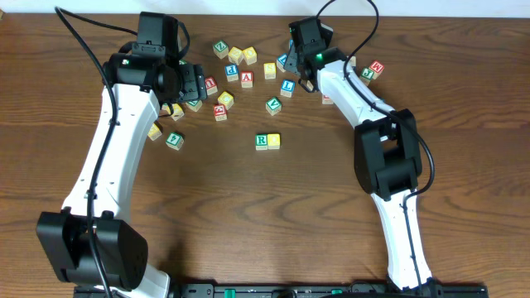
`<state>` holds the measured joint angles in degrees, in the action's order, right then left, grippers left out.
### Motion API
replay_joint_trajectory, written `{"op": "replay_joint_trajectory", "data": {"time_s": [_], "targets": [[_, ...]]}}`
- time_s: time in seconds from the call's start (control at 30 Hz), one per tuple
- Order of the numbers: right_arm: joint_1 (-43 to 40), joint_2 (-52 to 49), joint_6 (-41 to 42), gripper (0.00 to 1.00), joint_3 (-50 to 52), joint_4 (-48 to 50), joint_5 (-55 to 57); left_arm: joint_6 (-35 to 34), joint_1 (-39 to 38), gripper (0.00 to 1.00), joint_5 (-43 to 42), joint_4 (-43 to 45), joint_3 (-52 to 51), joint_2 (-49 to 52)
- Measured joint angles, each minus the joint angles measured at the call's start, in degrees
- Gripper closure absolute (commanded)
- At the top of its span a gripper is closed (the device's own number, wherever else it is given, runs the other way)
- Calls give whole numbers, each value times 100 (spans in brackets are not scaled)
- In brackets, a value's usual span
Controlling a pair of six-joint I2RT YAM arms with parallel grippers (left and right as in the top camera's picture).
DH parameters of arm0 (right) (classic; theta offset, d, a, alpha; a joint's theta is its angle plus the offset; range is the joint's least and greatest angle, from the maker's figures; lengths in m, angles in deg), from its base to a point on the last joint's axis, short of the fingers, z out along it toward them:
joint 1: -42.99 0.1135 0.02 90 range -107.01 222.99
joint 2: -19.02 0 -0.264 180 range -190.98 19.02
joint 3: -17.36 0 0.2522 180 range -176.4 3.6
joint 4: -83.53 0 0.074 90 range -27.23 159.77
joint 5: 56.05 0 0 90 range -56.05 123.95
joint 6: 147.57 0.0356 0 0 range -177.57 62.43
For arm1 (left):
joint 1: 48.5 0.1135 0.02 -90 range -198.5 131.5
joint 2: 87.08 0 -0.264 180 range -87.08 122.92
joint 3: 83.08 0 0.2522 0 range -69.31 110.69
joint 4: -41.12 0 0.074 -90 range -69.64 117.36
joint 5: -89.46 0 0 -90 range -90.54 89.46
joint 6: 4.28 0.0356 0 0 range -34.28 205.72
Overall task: Spell out ROBOT
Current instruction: 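Lower the right gripper onto the green B block and close on it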
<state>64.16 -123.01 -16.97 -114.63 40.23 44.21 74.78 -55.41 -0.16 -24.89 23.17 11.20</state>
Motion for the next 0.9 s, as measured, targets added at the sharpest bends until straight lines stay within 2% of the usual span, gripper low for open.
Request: {"op": "replay_joint_trajectory", "data": {"time_s": [0.67, 0.9], "targets": [[-9, -9, 68, 40, 0, 142, 9, 0, 0, 16, 0, 0, 0, 0], [-26, -11, 90, 44, 0, 205, 9, 0, 0, 16, 0, 0, 0, 0]]}}
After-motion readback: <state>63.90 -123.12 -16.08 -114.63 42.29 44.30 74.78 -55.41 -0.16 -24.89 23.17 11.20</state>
